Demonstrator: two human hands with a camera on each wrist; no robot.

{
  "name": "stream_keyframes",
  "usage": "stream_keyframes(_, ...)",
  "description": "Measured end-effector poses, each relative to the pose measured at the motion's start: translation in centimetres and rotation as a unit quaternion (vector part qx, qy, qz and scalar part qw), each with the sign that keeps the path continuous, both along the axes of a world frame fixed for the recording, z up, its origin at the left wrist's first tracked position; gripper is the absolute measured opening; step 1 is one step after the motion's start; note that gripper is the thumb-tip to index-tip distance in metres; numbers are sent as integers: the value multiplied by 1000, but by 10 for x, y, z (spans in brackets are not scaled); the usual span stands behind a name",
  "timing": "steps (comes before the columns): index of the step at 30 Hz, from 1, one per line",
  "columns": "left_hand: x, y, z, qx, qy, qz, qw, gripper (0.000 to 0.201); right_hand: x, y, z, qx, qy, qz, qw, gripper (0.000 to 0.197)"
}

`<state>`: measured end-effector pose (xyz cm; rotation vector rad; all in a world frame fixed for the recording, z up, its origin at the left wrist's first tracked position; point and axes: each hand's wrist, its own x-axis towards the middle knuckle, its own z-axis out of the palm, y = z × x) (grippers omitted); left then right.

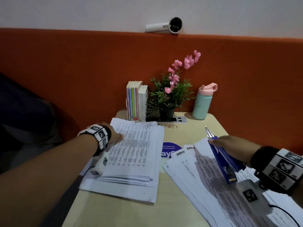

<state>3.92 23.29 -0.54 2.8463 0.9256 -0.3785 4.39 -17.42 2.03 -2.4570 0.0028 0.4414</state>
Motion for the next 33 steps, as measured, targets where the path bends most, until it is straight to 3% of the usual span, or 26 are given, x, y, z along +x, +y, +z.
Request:
stream_keyframes(2, -7, -10, 15, 19, -56, 16, 998, 109, -1, -7, -1, -20, -10, 1, 1000, 44)
stream_keyframes(3, -10, -17, 25, 19, -91, -12, 996, 101, -1, -12, -2, -25, -18, 5, 1000, 38)
stream_keyframes(6, -13, -52, 47, -35, -128, -185, 974, 70, -2, -24, -11, -39, -23, 29, 999, 28)
stream_keyframes(9, -20, -120, 55, -119, -74, -297, 945, 57, -7, -25, -18, -86, -3, 62, 994, 35)
stream_keyframes(12, -6, -179, 37, -119, -8, -349, 930, 48, -12, -24, -21, -90, -4, 75, 993, 35)
stream_keyframes(18, 13, -225, 7, -86, 6, -340, 936, 34, -13, -24, -25, -54, -19, 76, 995, 29)
stream_keyframes(23, 14, -217, 5, -111, -12, -338, 935, 49, -17, -29, -21, -11, -38, 100, 994, 27)
stream_keyframes(27, 9, -196, 7, -134, 4, -327, 936, 21, -26, -28, -15, 4, -58, 157, 986, 33)
stream_keyframes(32, -5, -181, 9, -125, 44, -334, 933, 21, -34, -18, -13, -85, -84, 242, 963, 32)
stream_keyframes(33, -7, -179, 8, -108, 45, -348, 930, 34, -35, -15, -12, -110, -91, 263, 954, 34)
